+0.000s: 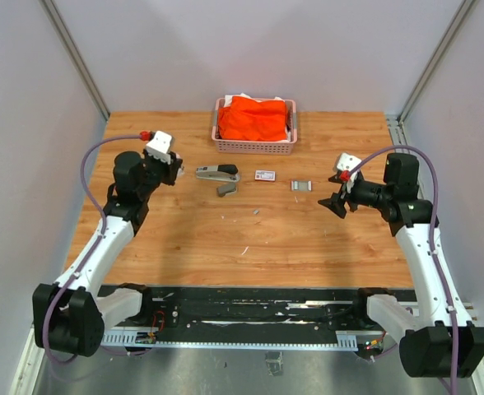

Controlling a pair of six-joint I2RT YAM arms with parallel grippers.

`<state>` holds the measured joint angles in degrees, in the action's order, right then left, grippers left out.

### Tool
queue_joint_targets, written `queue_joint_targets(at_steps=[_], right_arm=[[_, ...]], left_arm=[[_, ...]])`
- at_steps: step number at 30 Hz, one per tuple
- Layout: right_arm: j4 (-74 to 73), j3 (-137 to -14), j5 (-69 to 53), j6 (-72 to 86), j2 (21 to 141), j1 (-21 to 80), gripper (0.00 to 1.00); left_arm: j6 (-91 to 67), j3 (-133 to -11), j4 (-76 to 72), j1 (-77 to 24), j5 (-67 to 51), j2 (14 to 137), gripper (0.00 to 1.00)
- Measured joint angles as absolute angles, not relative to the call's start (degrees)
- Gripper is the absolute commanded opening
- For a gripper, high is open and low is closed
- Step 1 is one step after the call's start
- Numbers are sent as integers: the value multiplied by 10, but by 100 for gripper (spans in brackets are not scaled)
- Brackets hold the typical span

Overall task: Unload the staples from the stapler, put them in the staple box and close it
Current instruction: Place the stapler at the center of the board.

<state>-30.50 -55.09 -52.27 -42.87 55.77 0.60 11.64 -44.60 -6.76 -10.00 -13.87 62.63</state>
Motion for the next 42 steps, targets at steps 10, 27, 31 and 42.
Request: queue_joint_targets(at_steps=[10,27,31,42], right_arm=[[-293,-549,-538,-413,584,27,69],[-248,-618,-612,-427,771,239,69],[-206,-638,-618,-397,817,277,67],[-92,-692,-556,-277,930,355,66]], left_arm=[[42,-334,-267,23,-173,635,0],[-199,-263,-692,60,-630,723,0],[-273,-262,-786,45,-675,747,0],[-322,-229,-848,-26,-705,706,0]])
